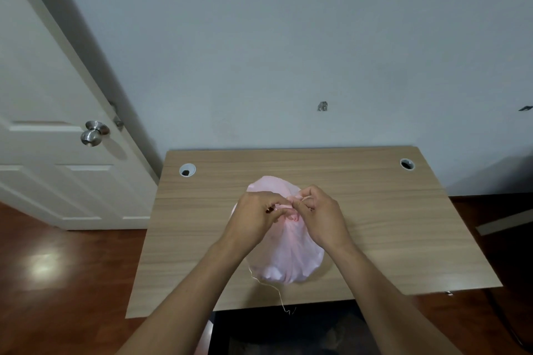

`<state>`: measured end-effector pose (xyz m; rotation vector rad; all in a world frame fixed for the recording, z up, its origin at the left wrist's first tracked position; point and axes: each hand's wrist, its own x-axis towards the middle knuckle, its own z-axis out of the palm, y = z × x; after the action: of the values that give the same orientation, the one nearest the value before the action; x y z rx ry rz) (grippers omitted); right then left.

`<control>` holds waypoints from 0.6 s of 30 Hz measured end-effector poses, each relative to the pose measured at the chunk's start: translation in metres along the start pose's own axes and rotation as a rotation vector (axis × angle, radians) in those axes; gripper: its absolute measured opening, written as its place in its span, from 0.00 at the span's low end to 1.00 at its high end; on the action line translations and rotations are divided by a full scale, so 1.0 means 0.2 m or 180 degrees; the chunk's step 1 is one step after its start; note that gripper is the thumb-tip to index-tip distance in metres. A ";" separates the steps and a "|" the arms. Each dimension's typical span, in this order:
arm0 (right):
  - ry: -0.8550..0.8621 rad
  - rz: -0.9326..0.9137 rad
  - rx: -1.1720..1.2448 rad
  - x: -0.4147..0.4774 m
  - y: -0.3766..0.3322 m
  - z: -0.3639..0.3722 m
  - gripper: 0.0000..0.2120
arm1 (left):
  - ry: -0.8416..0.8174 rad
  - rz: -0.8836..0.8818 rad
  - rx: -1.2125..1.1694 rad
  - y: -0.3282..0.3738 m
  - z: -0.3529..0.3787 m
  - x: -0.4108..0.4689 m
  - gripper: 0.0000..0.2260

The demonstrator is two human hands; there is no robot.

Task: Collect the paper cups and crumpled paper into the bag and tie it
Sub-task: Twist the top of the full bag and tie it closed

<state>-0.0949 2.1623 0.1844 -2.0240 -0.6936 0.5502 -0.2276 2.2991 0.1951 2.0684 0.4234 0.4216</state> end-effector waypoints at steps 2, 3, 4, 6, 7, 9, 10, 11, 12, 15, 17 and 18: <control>-0.0052 0.0018 -0.0067 0.00 -0.01 0.00 0.08 | 0.0019 0.0256 0.0424 -0.01 0.00 0.00 0.09; -0.0083 0.0058 -0.0084 0.01 -0.01 -0.01 0.09 | 0.0028 0.0297 0.0538 -0.01 0.01 0.00 0.11; -0.0112 0.0114 -0.0096 0.02 -0.01 -0.01 0.09 | 0.0057 0.0317 0.0570 -0.02 0.01 0.00 0.11; -0.0166 0.0192 -0.0044 0.03 -0.02 -0.01 0.07 | 0.0211 0.0357 0.0548 -0.02 0.01 0.00 0.10; -0.0225 0.0199 -0.0049 0.03 -0.03 -0.01 0.06 | 0.0316 0.0393 0.0537 -0.02 0.01 0.00 0.09; -0.0386 0.0082 -0.0226 0.03 -0.04 -0.02 0.13 | 0.0474 0.0432 0.0488 -0.04 0.02 0.00 0.10; -0.0479 0.0014 -0.0307 0.03 -0.04 -0.03 0.17 | 0.0515 0.0400 0.0459 -0.05 0.02 0.00 0.11; -0.0567 0.0009 -0.0303 0.02 -0.04 -0.03 0.20 | 0.0550 0.0338 0.0456 -0.08 0.02 0.00 0.12; -0.0650 0.0065 -0.0217 0.02 -0.04 -0.03 0.22 | 0.0582 0.0270 0.0468 -0.10 0.02 0.00 0.13; -0.0853 0.0283 0.0134 0.00 -0.07 -0.03 0.18 | 0.0687 0.0147 0.0484 -0.13 0.04 -0.01 0.10; -0.0966 0.0394 0.0224 -0.01 -0.07 -0.03 0.16 | 0.0736 0.0054 0.0327 -0.12 0.06 -0.01 0.06; -0.1049 0.0453 0.0261 -0.01 -0.07 -0.03 0.15 | 0.0735 -0.0015 0.0215 -0.11 0.06 -0.02 0.05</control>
<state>-0.0972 2.1638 0.2002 -1.9349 -0.7100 0.9958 -0.2278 2.2993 0.1698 2.0910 0.5865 0.6549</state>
